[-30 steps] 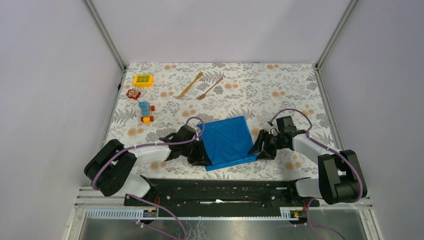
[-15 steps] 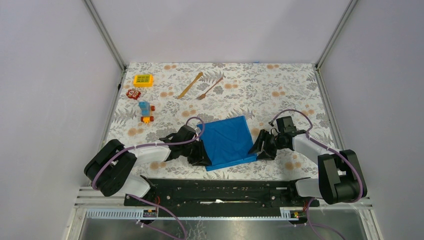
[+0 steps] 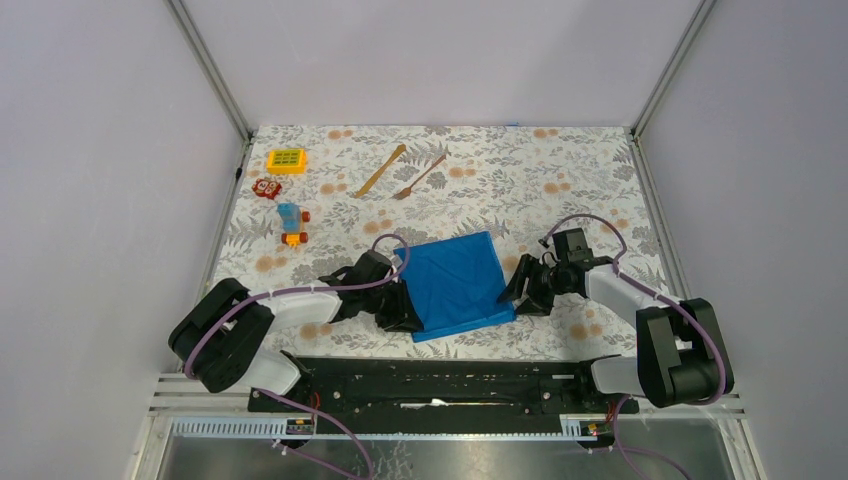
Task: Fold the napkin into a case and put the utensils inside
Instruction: Pick up the top corner of the square-folded napkin from the corner of the board.
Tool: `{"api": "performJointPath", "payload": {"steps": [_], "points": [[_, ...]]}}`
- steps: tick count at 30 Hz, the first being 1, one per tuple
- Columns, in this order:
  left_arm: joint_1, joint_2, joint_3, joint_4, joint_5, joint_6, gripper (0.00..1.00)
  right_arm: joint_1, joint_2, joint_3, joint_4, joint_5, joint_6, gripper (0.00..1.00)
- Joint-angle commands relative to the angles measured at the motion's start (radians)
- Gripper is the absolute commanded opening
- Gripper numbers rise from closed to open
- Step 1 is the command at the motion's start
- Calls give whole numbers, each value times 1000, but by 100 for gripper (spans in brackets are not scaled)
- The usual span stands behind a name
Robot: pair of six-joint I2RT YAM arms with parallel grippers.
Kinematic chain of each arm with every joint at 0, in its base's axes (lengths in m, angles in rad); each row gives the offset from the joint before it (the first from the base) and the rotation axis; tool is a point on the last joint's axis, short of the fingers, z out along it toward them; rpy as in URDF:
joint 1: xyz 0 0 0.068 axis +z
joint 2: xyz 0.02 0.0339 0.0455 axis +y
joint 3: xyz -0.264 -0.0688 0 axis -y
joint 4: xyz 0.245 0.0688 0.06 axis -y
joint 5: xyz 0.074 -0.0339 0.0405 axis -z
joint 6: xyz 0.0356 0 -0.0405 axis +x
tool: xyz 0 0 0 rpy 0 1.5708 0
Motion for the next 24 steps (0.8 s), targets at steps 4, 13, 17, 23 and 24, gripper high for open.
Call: {"api": "performJointPath", "payload": {"steps": [4,13,17,23,24], "points": [[-5,25,-21,22,-8,7,30,2,18,50,-3,-2,-12,63],[-7,31,-21,29,-5,5,30,3,41,53,73,-64,25,63],[-7,31,-18,28,-3,6,30,4,54,56,113,-90,50,64],[-7,29,-23,28,-5,4,30,5,34,60,114,-77,53,64],[-7,27,-24,27,-5,4,30,5,29,59,115,-76,57,65]]}}
